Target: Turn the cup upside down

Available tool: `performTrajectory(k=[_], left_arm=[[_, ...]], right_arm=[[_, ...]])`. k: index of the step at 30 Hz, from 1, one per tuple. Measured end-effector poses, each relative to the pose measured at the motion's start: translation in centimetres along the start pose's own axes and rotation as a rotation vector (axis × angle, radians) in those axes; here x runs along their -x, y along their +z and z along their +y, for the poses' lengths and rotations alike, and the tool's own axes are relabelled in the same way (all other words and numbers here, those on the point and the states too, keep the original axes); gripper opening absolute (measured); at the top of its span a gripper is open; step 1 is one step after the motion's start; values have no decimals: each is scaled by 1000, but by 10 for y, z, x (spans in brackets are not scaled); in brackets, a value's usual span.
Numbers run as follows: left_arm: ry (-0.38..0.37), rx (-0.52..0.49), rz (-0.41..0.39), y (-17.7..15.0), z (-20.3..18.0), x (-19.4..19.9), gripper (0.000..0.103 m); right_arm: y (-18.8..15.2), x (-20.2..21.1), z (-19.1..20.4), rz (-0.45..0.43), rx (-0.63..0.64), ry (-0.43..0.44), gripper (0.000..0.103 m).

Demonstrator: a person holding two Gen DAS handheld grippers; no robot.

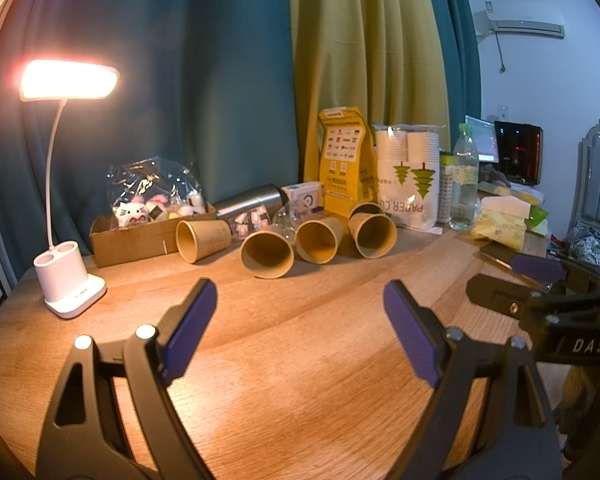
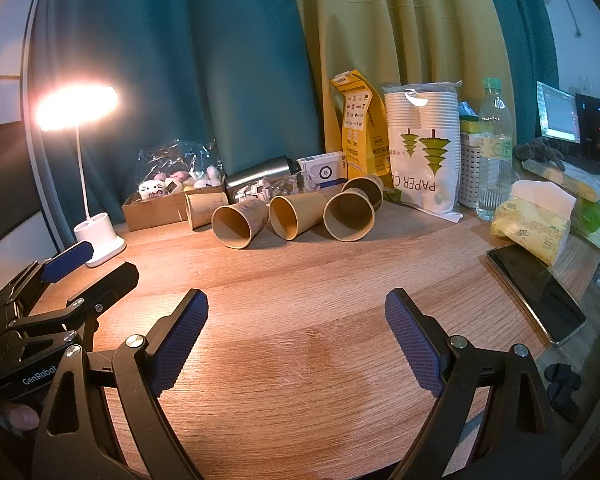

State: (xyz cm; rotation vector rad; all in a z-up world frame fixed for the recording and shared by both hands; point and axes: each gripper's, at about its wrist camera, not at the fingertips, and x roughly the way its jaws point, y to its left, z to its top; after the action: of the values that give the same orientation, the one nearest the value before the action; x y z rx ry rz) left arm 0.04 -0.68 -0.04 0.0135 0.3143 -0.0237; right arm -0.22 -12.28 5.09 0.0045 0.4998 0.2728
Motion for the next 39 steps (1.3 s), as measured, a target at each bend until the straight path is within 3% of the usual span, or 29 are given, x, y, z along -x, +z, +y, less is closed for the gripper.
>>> performTrajectory(k=[16, 19, 26, 31, 39], left_arm=[[-12, -3, 24, 0, 0, -4, 87], [-28, -30, 118, 6, -3, -16, 87], [-131, -19, 291, 56, -1, -58, 87], [-220, 45, 496, 89, -4, -129, 87], [-287, 21, 686, 128, -38, -235, 87]], right_arm=[[3, 0, 1, 1, 1, -2, 92], [3, 3, -1, -7, -2, -4, 92], [2, 0, -16, 9, -42, -25, 92], [-3, -10, -29, 37, -72, -51, 92], [-4, -29, -44, 59, -73, -57, 92]])
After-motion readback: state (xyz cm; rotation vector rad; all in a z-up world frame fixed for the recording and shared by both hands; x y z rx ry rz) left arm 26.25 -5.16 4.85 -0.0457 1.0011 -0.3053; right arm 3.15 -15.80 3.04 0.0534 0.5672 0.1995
